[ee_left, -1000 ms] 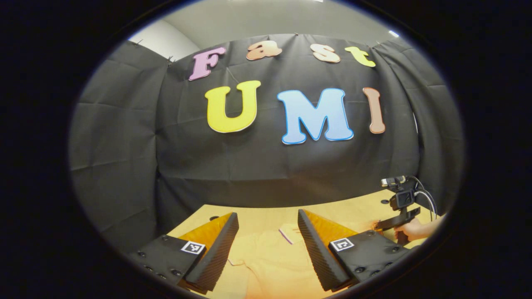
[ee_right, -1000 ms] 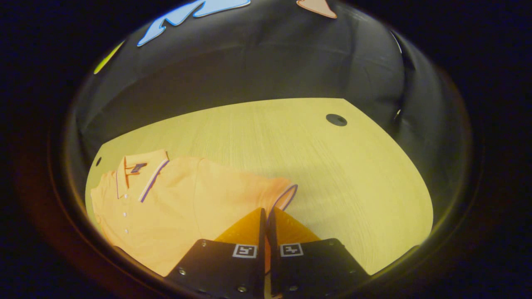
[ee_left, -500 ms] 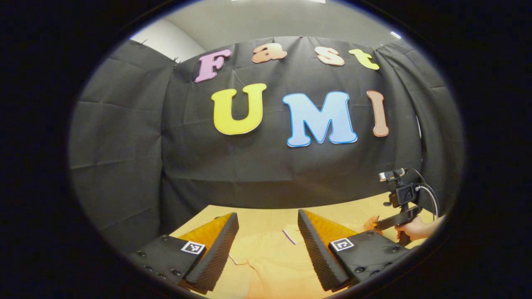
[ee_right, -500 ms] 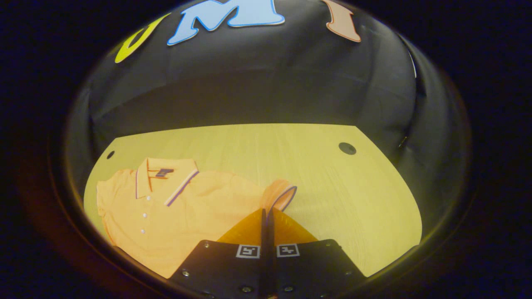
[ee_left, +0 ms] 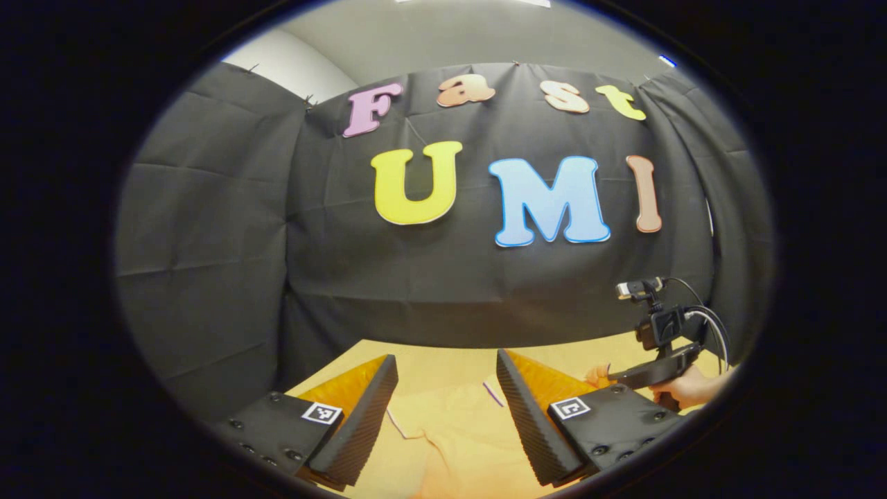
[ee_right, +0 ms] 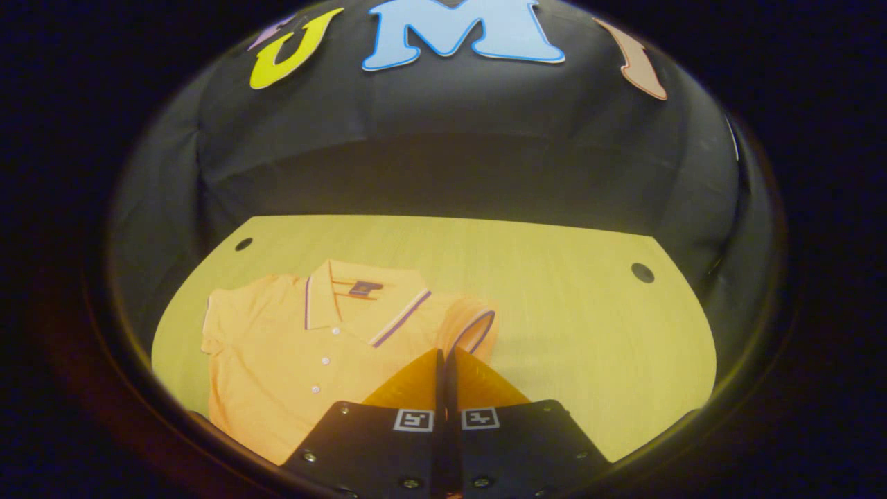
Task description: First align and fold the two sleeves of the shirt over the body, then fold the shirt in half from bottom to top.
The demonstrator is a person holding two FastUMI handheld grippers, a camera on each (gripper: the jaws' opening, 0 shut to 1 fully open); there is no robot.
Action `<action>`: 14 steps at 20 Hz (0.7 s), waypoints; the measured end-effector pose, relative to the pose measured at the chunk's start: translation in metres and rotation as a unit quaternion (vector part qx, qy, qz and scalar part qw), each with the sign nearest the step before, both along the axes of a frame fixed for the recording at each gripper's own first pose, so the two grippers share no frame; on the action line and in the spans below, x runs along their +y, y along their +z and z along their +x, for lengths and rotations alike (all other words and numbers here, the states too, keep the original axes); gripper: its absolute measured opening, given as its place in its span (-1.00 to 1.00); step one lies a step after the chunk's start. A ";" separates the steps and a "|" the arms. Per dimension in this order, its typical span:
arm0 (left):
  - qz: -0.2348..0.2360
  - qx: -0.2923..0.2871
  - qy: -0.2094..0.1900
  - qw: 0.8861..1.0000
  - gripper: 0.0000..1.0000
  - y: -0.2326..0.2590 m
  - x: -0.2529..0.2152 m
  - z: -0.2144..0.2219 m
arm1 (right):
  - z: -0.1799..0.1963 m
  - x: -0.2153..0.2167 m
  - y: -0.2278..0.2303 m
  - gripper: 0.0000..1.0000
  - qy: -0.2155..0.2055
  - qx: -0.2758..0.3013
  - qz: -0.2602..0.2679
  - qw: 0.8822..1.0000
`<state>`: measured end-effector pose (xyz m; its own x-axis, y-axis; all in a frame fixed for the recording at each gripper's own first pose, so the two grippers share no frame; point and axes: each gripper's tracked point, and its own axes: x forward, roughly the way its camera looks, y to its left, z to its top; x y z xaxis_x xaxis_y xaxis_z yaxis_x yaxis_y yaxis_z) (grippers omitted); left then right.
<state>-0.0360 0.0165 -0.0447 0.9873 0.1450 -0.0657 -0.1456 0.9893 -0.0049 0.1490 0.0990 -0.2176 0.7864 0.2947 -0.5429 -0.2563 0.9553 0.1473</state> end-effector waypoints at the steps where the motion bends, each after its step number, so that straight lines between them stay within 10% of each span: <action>1: 0.000 0.001 0.005 1.000 0.92 -0.001 0.003 -0.002 | -0.002 0.006 -0.002 -0.99 0.008 0.002 -0.003 1.000; 14: -0.005 0.007 0.025 1.000 0.92 -0.011 0.031 -0.011 | -0.025 0.039 -0.019 -0.64 0.058 0.030 -0.026 0.998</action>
<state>-0.0469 0.0475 -0.0557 0.9779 0.1930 -0.0802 -0.1946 0.9808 -0.0126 0.1243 0.1375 -0.2370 0.7137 0.3528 -0.6052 -0.3582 0.9262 0.1174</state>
